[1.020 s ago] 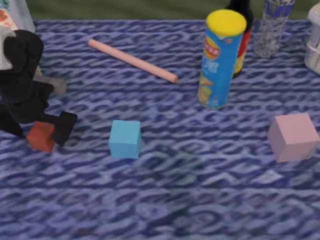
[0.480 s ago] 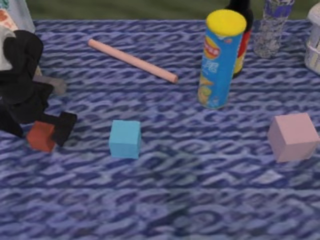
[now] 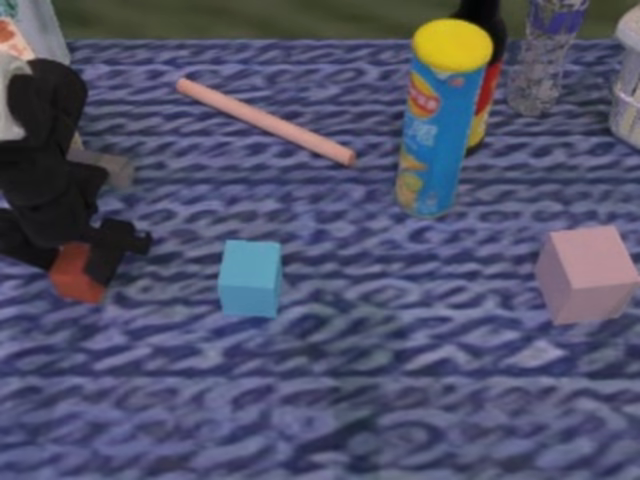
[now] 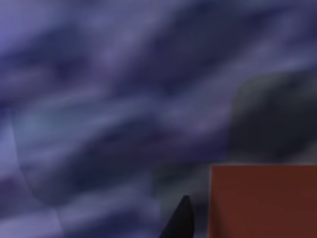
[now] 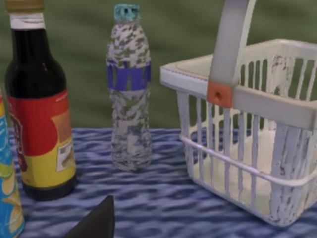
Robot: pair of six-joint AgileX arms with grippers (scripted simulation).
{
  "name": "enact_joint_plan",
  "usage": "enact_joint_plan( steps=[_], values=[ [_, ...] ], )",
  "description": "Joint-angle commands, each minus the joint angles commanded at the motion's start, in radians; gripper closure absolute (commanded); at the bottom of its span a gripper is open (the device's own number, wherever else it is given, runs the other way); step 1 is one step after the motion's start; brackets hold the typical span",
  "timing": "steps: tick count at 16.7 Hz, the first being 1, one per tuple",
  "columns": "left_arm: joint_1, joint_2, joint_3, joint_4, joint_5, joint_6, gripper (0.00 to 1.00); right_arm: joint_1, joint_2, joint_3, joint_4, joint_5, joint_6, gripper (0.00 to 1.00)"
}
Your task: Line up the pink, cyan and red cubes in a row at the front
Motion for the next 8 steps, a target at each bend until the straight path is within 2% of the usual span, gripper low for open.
enact_joint_plan(
  steps=[1, 2, 8],
  values=[
    [0.0, 0.0, 0.0, 0.0, 0.0, 0.0, 0.98, 0.0, 0.0, 0.0, 0.0, 0.0, 0.0, 0.0],
    [0.0, 0.0, 0.0, 0.0, 0.0, 0.0, 1.0, 0.0, 0.0, 0.0, 0.0, 0.0, 0.0, 0.0],
    [0.0, 0.0, 0.0, 0.0, 0.0, 0.0, 1.0, 0.0, 0.0, 0.0, 0.0, 0.0, 0.0, 0.0]
  ],
)
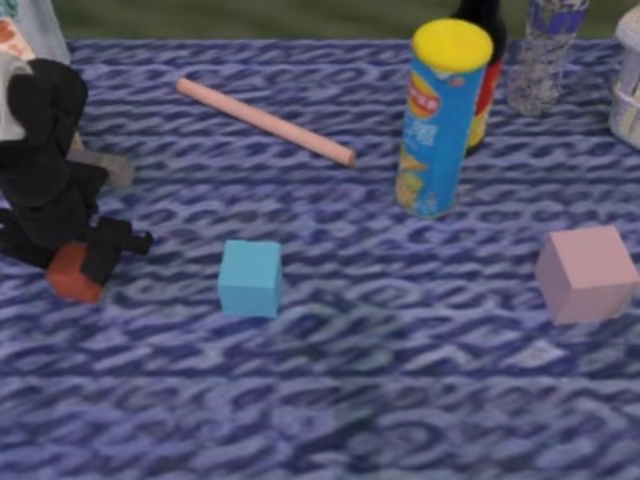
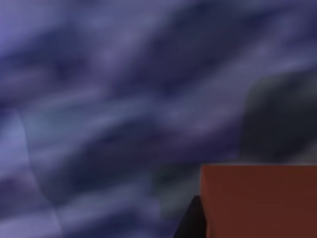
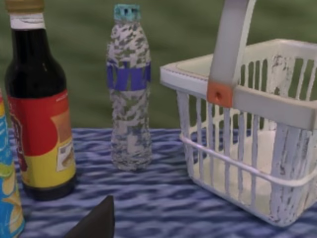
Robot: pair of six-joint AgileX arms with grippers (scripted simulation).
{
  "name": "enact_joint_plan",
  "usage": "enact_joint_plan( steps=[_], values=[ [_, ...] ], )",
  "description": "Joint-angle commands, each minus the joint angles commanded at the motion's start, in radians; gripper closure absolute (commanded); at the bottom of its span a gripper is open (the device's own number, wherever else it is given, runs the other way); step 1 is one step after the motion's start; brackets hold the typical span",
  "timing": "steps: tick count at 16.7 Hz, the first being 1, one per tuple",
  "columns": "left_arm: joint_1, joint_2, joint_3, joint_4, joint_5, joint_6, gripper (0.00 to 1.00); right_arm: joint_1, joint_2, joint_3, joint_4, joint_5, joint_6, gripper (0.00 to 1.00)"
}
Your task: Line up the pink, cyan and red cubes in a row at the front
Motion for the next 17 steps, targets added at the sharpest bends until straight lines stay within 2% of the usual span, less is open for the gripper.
enact_joint_plan(
  steps=[4, 11, 17],
  values=[
    [0.0, -0.041, 0.027, -0.033, 0.006, -0.001, 1.0, 0.0, 0.0, 0.0, 0.0, 0.0, 0.0, 0.0],
    [0.018, -0.128, 0.157, -0.255, 0.005, -0.006, 1.0, 0.0, 0.0, 0.0, 0.0, 0.0, 0.0, 0.0],
    [0.001, -0.125, 0.171, -0.268, 0.005, -0.017, 1.0, 0.0, 0.0, 0.0, 0.0, 0.0, 0.0, 0.0]
  ],
)
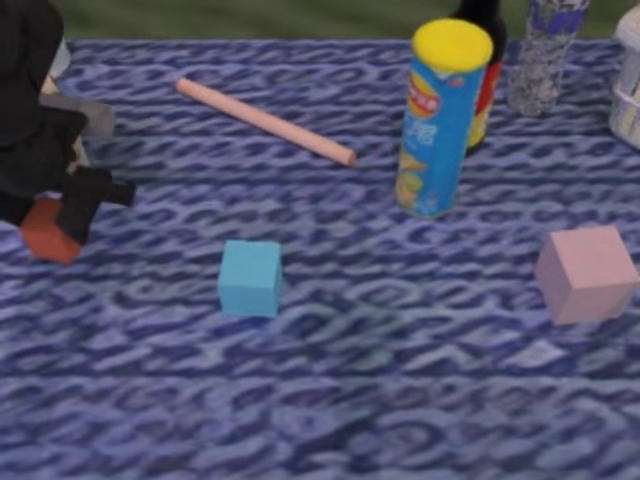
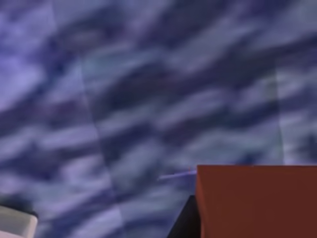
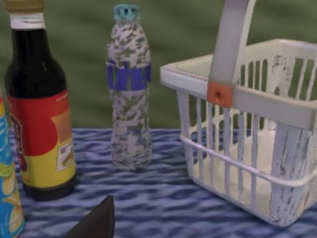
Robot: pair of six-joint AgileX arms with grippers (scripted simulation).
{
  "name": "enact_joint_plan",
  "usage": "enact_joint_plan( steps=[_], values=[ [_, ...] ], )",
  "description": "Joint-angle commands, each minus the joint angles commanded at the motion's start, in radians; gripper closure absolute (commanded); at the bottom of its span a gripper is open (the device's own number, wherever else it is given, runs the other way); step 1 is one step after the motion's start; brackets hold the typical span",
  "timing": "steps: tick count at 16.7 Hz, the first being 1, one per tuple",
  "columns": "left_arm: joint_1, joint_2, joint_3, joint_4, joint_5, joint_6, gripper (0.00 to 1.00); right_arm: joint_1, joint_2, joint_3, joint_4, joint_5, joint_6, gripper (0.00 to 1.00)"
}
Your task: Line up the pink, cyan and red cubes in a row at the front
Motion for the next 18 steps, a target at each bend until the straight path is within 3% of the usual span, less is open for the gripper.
enact_joint_plan(
  steps=[5, 14, 18],
  values=[
    [-0.186, 0.073, 0.116, -0.057, -0.007, -0.209, 1.0, 0.0, 0.0, 0.0, 0.0, 0.0, 0.0, 0.0],
    [-0.754, 0.24, 0.403, -0.209, -0.021, -0.984, 1.0, 0.0, 0.0, 0.0, 0.0, 0.0, 0.0, 0.0],
    [-0.933, 0.266, 0.484, -0.24, -0.031, -1.188, 1.0, 0.0, 0.0, 0.0, 0.0, 0.0, 0.0, 0.0]
  ],
)
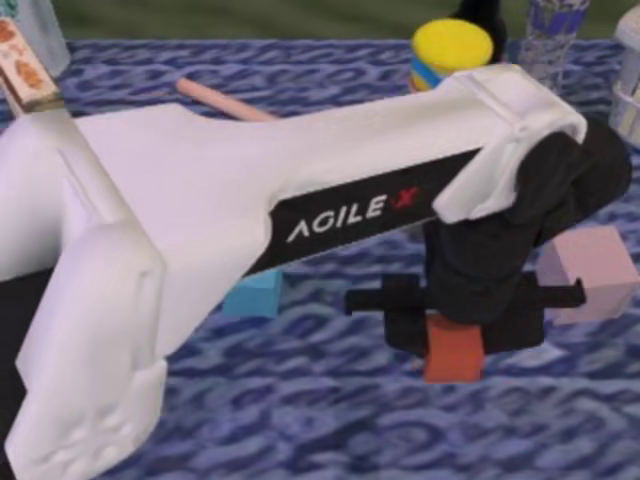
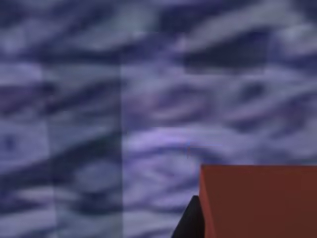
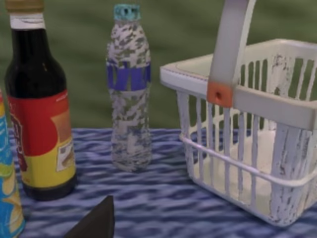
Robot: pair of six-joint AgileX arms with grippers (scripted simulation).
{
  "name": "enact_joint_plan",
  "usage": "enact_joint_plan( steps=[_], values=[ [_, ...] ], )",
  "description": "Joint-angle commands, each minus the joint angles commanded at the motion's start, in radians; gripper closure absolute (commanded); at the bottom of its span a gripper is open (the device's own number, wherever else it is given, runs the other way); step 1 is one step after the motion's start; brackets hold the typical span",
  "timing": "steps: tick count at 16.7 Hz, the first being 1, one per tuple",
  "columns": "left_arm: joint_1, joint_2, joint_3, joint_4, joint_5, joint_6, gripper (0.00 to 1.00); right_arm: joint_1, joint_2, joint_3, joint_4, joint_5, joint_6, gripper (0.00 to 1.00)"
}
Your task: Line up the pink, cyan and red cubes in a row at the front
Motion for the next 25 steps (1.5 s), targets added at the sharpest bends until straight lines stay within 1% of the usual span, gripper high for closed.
enact_joint_plan(
  steps=[2, 7, 9, 14, 16, 19, 25],
  values=[
    [-0.036, 0.002, 0.015, -0.004, -0.003, -0.038, 1.0, 0.0, 0.0, 0.0, 0.0, 0.0, 0.0, 0.0],
    [-0.037, -0.001, 0.01, 0.001, -0.002, -0.038, 1.0, 0.0, 0.0, 0.0, 0.0, 0.0, 0.0, 0.0],
    [-0.038, 0.004, -0.022, 0.039, -0.002, -0.036, 1.0, 0.0, 0.0, 0.0, 0.0, 0.0, 0.0, 0.0],
    [-0.037, 0.038, -0.159, 0.215, -0.002, -0.038, 1.0, 0.0, 0.0, 0.0, 0.0, 0.0, 0.0, 0.0],
    [-0.038, 0.047, -0.187, 0.244, -0.003, -0.039, 1.0, 0.0, 0.0, 0.0, 0.0, 0.0, 0.0, 0.0],
    [-0.038, 0.047, -0.187, 0.245, -0.003, -0.039, 1.0, 0.0, 0.0, 0.0, 0.0, 0.0, 0.0, 0.0],
    [-0.038, 0.047, -0.187, 0.245, -0.003, -0.039, 0.55, 0.0, 0.0, 0.0, 0.0, 0.0, 0.0, 0.0]
  ],
)
